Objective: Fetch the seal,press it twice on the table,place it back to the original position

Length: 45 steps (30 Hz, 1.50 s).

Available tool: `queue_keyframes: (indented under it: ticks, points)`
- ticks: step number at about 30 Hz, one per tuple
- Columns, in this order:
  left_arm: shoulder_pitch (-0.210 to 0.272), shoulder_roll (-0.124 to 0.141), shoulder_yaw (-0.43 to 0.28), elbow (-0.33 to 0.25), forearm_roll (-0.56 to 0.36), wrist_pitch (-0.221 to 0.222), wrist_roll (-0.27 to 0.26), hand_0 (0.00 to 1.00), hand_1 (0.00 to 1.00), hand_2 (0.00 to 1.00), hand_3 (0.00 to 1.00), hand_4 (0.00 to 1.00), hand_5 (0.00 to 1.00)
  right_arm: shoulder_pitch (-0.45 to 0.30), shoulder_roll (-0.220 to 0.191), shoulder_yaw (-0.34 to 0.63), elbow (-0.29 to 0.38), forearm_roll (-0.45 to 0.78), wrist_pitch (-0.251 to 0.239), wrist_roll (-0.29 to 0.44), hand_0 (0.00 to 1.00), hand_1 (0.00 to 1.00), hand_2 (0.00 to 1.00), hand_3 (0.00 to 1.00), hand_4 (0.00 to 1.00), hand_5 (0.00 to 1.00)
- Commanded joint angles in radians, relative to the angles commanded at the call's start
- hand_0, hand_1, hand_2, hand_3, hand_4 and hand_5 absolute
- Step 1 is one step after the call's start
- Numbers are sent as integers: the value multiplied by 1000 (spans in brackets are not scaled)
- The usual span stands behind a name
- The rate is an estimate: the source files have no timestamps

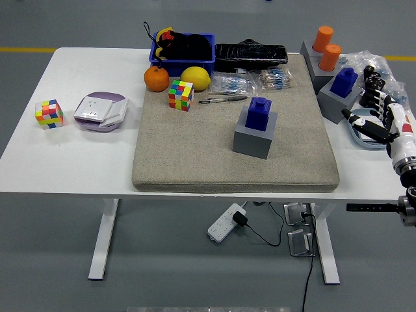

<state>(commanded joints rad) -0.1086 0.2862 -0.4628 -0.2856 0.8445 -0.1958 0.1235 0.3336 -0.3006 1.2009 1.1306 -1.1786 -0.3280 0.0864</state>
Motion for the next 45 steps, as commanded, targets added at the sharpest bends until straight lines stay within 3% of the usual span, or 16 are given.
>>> queue_keyframes:
  ticks: [45]
  points:
    - [-1, -5, -8, 2, 4, -1, 0, 826, 793, 759, 814, 738, 340, -6, 0, 16, 5, -5, -1, -5, 910, 865, 855, 850, 892, 249]
